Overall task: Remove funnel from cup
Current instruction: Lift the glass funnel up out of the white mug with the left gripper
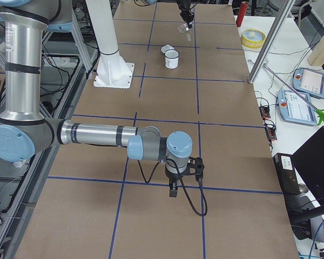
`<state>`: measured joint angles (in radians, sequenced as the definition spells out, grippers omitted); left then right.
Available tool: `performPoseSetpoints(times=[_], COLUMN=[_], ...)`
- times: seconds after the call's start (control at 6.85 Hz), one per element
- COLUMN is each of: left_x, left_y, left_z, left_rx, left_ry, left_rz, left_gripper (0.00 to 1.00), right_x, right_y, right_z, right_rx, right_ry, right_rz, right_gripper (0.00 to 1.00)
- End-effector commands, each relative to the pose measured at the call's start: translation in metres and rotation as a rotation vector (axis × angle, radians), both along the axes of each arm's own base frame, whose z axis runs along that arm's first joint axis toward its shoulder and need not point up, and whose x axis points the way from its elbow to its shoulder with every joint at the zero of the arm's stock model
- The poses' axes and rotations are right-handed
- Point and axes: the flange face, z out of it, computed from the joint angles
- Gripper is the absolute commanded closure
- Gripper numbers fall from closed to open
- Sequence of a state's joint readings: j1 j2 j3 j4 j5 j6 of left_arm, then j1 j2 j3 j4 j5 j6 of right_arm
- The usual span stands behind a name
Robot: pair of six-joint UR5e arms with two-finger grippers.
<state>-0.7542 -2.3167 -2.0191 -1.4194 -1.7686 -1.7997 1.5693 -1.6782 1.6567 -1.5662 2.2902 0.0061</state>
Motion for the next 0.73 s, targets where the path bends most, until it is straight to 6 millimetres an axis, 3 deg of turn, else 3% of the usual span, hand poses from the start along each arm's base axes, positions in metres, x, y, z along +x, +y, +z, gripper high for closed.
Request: performPoseSetpoints(times=[0.0,0.29,0.58], left_x=[-0.004,0.04,0.082], left_y=[-0.038,-0.095,-0.146], left_z=[0.03,0.109,0.211], left_rx=[-0.009,-0.037,0.008], left_ry=[0.21,0.261,0.27], left_rz=[-0.282,-0.411,-0.495], left_gripper=[1.0,1.0,1.0], right_x=[0.0,0.0,0.0], right_y=[0.0,0.0,0.0], right_z=[0.0,0.0,0.0], right_rx=[0.0,0.0,0.0], right_ry=[0.0,0.0,0.0], right_rz=[0.0,0.0,0.0], right_gripper=[0.0,0.0,0.0])
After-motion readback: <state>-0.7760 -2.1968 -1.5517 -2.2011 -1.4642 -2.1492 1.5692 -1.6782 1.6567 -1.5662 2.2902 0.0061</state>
